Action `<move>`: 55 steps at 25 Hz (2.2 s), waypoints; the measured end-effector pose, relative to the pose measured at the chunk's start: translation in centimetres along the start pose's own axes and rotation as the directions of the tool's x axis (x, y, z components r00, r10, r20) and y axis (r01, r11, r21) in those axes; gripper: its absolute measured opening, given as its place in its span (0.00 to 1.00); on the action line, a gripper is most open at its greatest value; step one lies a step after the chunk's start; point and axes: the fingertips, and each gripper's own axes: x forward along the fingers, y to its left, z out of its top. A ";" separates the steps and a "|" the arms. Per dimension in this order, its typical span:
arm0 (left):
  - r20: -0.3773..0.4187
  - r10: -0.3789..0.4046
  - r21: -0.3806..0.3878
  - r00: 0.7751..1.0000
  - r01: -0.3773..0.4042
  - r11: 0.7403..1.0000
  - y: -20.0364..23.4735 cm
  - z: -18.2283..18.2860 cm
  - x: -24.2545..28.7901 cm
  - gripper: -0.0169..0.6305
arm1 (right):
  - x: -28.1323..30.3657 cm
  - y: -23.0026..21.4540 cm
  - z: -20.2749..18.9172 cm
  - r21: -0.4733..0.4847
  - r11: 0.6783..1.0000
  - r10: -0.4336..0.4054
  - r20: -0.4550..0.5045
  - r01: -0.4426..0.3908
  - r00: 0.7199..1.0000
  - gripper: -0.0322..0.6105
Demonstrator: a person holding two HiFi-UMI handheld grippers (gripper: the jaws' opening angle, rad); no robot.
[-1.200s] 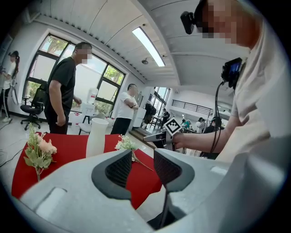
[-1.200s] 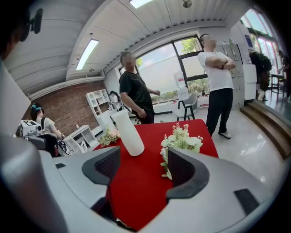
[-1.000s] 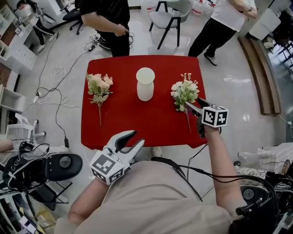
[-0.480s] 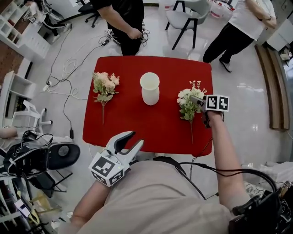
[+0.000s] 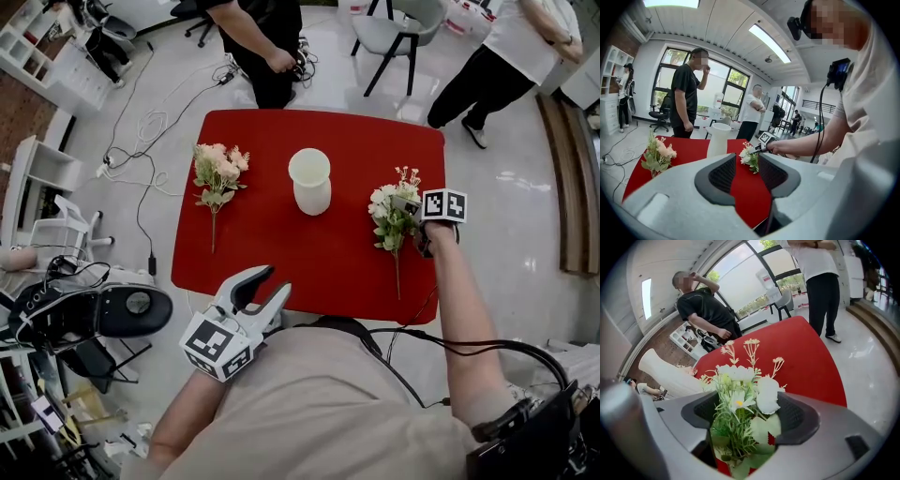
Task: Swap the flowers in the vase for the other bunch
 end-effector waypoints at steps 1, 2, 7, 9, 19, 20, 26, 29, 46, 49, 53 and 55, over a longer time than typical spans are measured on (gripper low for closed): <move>0.001 0.006 -0.002 1.000 -0.006 1.000 0.1 0.1 0.0 0.26 | 0.2 -0.2 -0.2 -0.008 1.000 -0.010 -0.006 0.010 1.000 0.64; 0.002 0.012 -0.004 1.000 -0.012 1.000 0.2 0.2 -0.1 0.26 | 0.3 -0.3 -0.3 -0.016 1.000 -0.020 -0.011 0.020 1.000 0.59; 0.007 0.029 -0.004 1.000 -0.029 1.000 0.6 0.4 -0.5 0.26 | 0.2 -0.5 -0.3 -0.044 0.998 -0.037 -0.004 0.037 0.999 0.36; 0.007 0.032 -0.007 0.999 -0.032 0.999 0.8 0.3 -0.7 0.26 | -0.1 -0.2 -0.4 -0.063 0.997 -0.038 -0.004 0.038 0.999 0.31; 0.014 0.006 -0.003 1.000 -0.006 1.000 1.3 -0.1 -1.9 0.26 | -4.0 3.8 0.3 -0.102 0.995 0.011 0.105 -0.001 0.994 0.24; 0.015 0.001 -0.001 1.000 -0.001 1.000 1.3 -0.1 -2.1 0.26 | -4.6 4.4 0.6 -0.108 0.994 0.017 0.124 -0.003 0.992 0.24; 0.018 -0.037 0.009 0.999 0.037 0.999 1.0 -0.5 -3.4 0.26 | -8.7 8.0 2.4 -0.137 0.991 0.035 0.234 -0.003 0.972 0.23; 0.018 -0.062 0.013 0.998 0.062 0.998 0.7 -0.6 -4.1 0.26 | -10.9 9.9 3.6 -0.153 0.988 0.047 0.284 -0.003 0.958 0.23; 0.057 -0.118 0.019 0.991 0.117 0.993 2.9 -1.2 -8.7 0.04 | -23.3 25.0 12.1 -0.303 0.953 0.163 0.588 0.029 0.792 0.23; 0.054 -0.128 0.018 0.990 0.127 0.992 3.3 -1.4 -9.6 0.04 | -24.7 27.8 13.4 -0.335 0.941 0.190 0.617 0.037 0.763 0.23; 0.048 -0.133 0.008 0.990 0.133 0.991 3.9 -1.8 -10.5 0.04 | -25.8 30.8 14.8 -0.367 0.930 0.229 0.645 0.032 0.730 0.23; 0.048 -0.130 0.002 0.990 0.130 0.992 4.2 -1.9 -10.9 0.04 | -26.3 32.2 15.5 -0.380 0.924 0.248 0.655 0.027 0.714 0.23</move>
